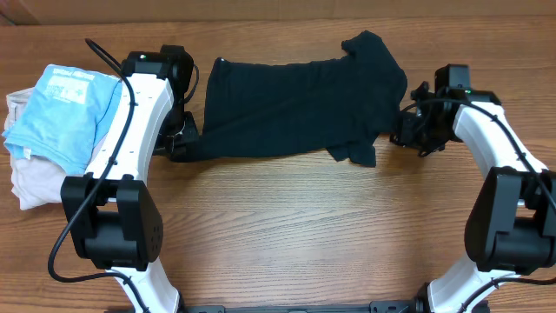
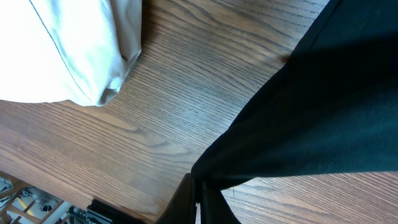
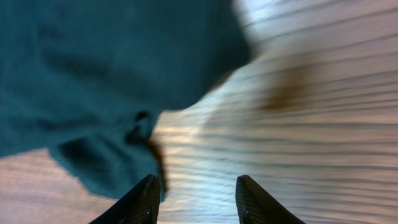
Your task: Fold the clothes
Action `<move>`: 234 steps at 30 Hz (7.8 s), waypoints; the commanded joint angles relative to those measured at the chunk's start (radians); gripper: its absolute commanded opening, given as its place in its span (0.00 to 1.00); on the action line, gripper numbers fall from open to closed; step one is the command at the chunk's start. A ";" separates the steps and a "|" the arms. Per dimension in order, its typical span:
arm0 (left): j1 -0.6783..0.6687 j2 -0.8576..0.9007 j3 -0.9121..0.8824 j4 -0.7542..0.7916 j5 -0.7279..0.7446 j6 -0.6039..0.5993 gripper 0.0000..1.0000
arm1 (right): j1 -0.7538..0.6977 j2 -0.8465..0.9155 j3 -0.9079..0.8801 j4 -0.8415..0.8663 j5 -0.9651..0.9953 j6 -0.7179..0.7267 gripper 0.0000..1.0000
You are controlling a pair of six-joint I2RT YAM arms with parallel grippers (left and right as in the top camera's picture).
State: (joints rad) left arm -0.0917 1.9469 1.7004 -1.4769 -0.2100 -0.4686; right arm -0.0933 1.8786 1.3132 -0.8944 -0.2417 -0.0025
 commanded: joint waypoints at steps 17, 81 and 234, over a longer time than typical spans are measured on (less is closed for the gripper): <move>-0.008 -0.011 -0.002 0.006 -0.003 0.017 0.04 | 0.166 0.003 -0.192 0.184 -0.073 -0.030 0.08; -0.006 -0.011 -0.002 0.056 -0.011 0.027 0.04 | 0.052 -0.009 -0.093 -0.440 0.312 0.237 0.04; 0.012 0.391 0.196 -0.179 0.158 0.211 0.04 | -0.166 0.042 0.185 -0.641 0.257 0.085 0.04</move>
State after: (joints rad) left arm -0.0772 2.4210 1.9278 -1.6650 -0.0025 -0.2226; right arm -0.2417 1.9411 1.5028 -1.5215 -0.0528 0.0338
